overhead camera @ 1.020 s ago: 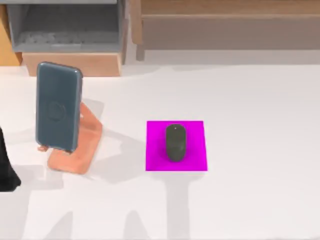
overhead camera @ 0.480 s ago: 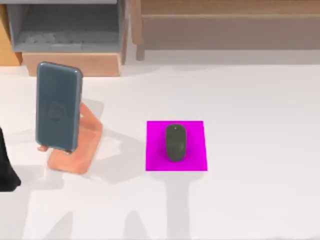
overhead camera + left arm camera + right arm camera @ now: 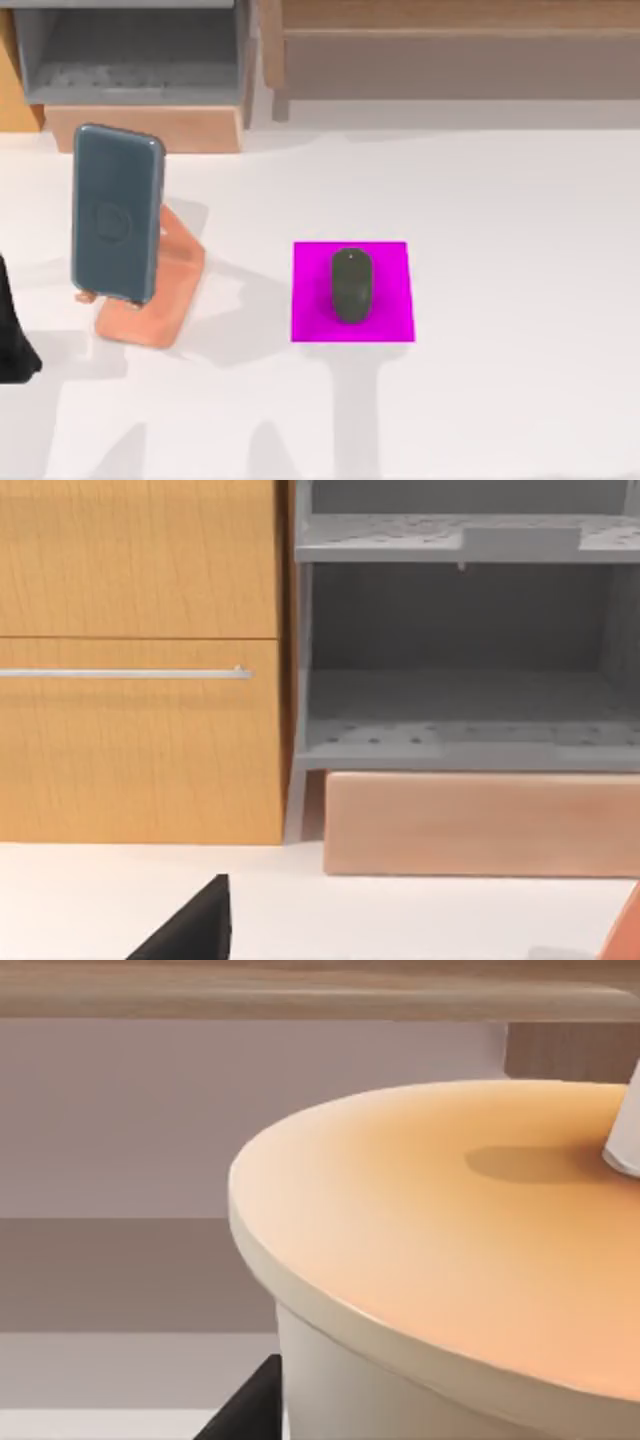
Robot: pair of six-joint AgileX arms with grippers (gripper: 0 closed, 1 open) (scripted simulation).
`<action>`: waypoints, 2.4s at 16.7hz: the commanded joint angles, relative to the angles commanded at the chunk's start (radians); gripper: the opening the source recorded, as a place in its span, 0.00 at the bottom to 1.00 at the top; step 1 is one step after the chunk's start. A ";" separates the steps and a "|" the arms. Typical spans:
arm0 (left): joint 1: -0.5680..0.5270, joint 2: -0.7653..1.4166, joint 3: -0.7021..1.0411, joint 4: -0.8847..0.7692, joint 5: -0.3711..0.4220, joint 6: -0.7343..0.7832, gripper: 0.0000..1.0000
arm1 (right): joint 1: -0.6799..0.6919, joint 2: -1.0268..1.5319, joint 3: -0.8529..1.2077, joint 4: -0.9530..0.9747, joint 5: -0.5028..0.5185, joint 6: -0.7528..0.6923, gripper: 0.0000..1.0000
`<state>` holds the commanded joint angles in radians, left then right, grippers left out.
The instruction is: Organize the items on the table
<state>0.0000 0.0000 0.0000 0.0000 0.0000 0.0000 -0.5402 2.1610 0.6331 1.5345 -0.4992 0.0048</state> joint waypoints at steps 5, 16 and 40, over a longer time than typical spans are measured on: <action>0.000 0.000 0.000 0.000 0.000 0.000 1.00 | -0.001 -0.037 -0.004 -0.033 -0.001 0.002 0.00; 0.000 0.000 0.000 0.000 0.000 0.000 1.00 | 0.073 -0.126 0.041 -0.045 0.042 0.000 0.00; 0.000 0.000 0.000 0.000 0.000 0.000 1.00 | 0.951 -0.173 0.661 -0.711 0.742 -0.025 0.00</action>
<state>0.0000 0.0000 0.0000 0.0000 0.0000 0.0000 0.4104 1.9879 1.2945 0.8238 0.2431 -0.0199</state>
